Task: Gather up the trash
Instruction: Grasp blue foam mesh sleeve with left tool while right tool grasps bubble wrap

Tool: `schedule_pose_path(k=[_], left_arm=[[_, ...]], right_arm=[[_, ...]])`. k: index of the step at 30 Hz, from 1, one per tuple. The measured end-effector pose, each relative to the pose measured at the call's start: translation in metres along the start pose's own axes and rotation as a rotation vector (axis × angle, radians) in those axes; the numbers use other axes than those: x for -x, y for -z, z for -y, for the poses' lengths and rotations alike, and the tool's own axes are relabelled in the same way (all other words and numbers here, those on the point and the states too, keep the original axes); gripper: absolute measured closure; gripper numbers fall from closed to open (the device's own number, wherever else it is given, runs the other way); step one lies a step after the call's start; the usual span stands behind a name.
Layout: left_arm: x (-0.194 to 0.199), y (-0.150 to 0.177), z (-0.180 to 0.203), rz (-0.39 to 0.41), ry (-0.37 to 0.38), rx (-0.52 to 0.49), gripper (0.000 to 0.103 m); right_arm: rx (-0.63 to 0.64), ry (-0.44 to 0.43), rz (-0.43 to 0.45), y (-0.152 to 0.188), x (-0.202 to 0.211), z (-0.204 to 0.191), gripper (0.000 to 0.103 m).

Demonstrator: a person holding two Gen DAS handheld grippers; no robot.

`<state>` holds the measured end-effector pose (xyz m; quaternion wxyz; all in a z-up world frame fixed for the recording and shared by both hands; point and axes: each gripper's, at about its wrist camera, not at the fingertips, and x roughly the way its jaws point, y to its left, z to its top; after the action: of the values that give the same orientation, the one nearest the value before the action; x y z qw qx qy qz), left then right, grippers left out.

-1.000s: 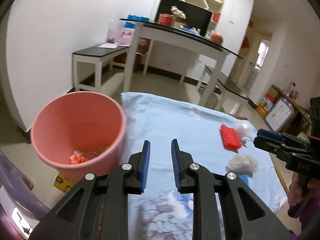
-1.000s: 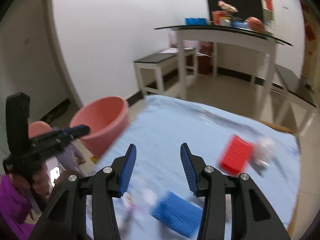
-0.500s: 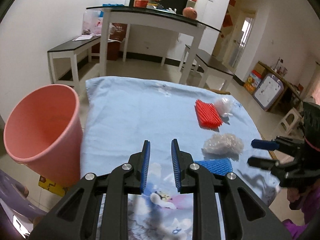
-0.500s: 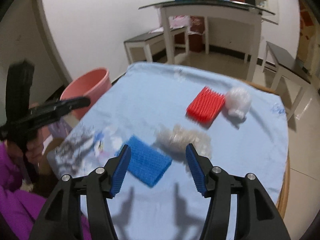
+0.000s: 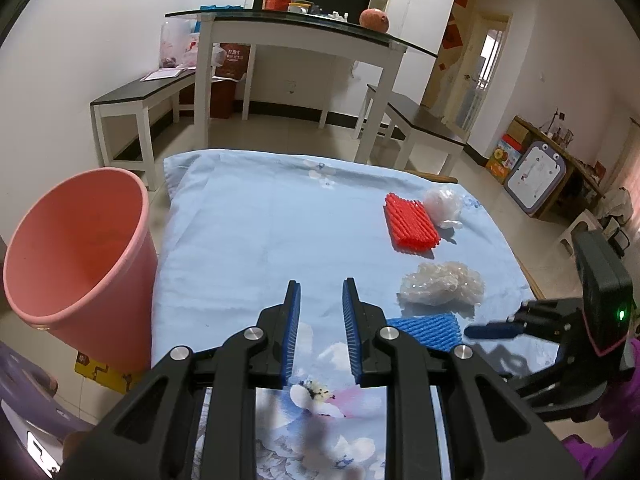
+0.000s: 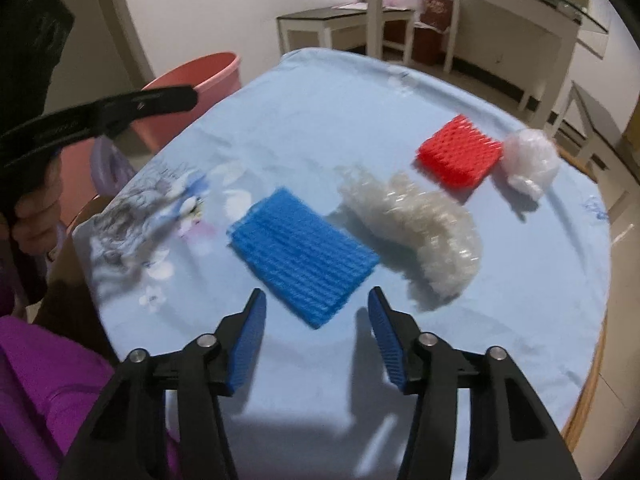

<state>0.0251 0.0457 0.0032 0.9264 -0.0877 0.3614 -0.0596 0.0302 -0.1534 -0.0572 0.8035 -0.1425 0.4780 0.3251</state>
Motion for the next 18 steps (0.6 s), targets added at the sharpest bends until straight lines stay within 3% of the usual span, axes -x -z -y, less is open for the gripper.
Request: schedule_pose_path(k=[11, 15, 18], left_arm=[[0.009, 0.000, -0.023, 0.018, -0.025, 0.050, 0.082], [0.017, 0.003, -0.031, 0.012, -0.041, 0.065, 0.082], [0.017, 0.008, -0.029, -0.007, -0.037, 0.056, 0.082]], right_arm=[[0.064, -0.199, 0.048, -0.047, -0.029, -0.060, 0.057], [0.097, -0.209, 0.085, -0.055, -0.020, -0.072, 0.057], [0.096, -0.139, 0.130, -0.046, 0.004, -0.057, 0.057]])
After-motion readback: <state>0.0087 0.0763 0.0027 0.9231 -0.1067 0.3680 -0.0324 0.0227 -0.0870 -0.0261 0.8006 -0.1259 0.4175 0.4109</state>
